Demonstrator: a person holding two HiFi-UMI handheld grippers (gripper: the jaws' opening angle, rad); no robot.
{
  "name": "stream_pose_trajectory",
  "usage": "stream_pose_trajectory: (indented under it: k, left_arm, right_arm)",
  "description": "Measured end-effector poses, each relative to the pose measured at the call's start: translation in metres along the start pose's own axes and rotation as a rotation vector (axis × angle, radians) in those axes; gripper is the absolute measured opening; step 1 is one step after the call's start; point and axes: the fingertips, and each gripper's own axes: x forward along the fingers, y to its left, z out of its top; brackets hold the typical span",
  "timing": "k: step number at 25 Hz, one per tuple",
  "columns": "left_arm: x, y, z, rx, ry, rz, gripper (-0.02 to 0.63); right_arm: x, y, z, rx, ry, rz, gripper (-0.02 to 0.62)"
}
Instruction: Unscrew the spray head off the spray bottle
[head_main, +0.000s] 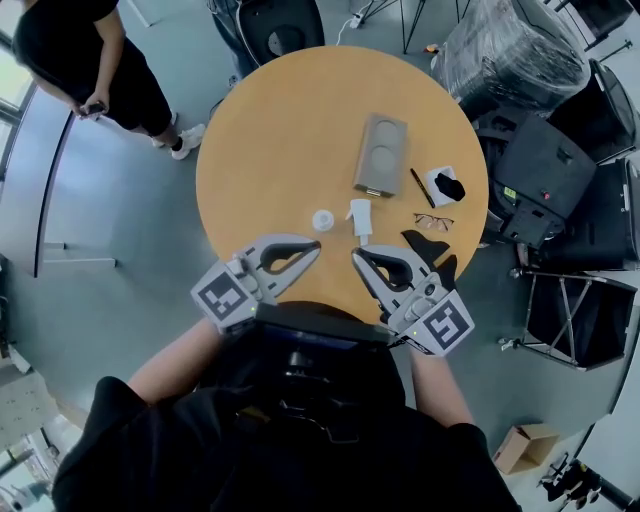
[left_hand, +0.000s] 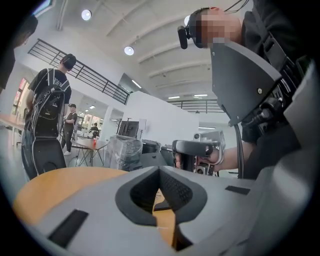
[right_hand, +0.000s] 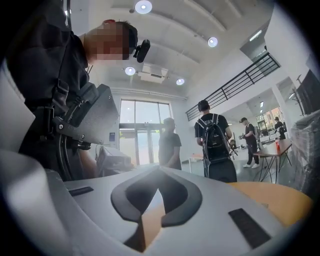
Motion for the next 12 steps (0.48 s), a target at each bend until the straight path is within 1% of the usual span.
stream_pose_trajectory:
  k: [5,8,12]
  left_arm:
    - [0.0,-0.005,0.018,0.036,0.003,-0.001,0.002]
    - [-0.001,-0.005,0.024,0.059,0.007,0.001,0.002]
    - [-0.002,-0.008,0.03,0.075,-0.016,0.0,0.002]
  right_arm:
    - [-0.007,-0.001,0.018,-0.032,0.003,0.009,0.003]
    - [-0.009,0.0,0.02,-0.043,-0.006,0.004,0.003]
    - [-0.01,0.004,0.018,-0.039,-0.005,-0.005,0.003]
